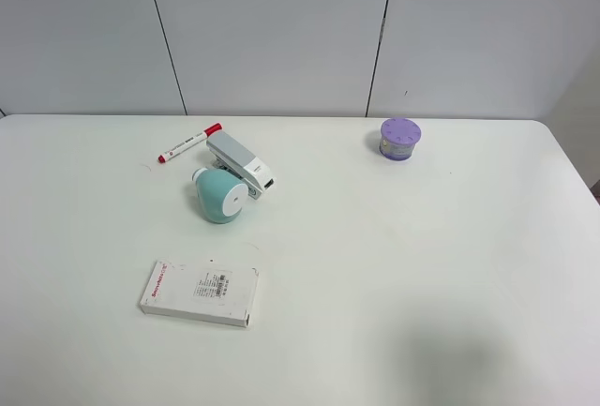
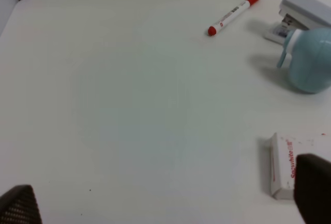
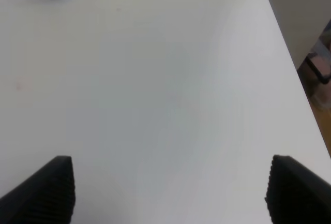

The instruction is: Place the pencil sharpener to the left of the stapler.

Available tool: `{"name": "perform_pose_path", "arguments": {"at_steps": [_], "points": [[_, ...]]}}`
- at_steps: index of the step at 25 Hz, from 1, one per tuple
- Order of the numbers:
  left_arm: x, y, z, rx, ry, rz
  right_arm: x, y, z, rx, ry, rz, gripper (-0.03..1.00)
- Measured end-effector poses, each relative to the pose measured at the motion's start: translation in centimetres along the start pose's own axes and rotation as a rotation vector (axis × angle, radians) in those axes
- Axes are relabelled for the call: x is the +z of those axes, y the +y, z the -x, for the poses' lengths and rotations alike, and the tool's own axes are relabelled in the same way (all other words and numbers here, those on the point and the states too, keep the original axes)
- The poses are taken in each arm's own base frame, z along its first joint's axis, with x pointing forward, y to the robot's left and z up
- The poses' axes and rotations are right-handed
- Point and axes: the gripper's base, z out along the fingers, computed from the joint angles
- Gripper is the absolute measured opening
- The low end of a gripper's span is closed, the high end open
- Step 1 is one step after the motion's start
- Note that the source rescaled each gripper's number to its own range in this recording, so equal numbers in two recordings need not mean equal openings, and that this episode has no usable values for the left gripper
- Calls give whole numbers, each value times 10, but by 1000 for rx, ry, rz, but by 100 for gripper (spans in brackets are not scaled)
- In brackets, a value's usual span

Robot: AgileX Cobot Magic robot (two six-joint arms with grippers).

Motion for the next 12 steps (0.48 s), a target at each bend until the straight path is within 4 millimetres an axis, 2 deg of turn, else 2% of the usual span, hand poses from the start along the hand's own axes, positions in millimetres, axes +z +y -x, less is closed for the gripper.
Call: {"name": "perform_pose_path", "arguments": {"at_steps": [12], "points": [[0, 0, 0, 0, 0, 0, -5, 3, -3, -27, -39, 40, 18]]}}
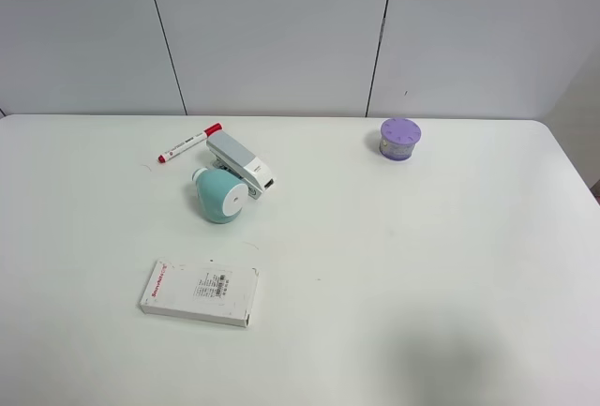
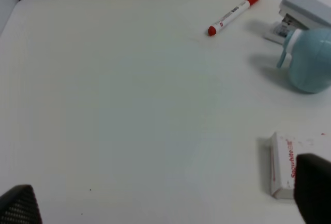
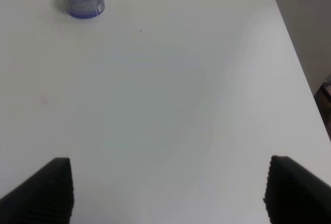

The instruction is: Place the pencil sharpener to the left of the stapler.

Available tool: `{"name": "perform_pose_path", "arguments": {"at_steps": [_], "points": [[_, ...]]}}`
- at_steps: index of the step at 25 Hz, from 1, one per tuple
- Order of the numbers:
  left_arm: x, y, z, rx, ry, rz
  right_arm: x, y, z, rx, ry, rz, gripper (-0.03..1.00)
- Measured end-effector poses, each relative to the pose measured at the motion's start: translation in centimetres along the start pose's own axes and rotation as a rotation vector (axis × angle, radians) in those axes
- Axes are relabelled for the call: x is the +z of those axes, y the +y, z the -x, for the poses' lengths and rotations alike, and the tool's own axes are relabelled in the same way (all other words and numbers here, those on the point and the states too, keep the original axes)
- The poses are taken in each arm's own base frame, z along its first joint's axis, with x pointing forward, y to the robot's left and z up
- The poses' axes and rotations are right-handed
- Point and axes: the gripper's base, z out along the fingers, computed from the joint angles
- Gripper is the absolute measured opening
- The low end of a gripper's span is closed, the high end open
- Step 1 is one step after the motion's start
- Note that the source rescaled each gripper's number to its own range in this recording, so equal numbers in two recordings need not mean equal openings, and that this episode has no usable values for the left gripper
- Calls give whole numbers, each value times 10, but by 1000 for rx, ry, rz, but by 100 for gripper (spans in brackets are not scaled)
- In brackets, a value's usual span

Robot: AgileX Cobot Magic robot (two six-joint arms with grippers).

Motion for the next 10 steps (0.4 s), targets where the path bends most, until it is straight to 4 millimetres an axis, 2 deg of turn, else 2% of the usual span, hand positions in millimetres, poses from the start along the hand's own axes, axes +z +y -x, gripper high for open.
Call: {"name": "perform_pose_path", "arguments": {"at_steps": [10], "points": [[0, 0, 0, 0, 0, 0, 0, 0, 0, 0, 0, 0, 18]]}}
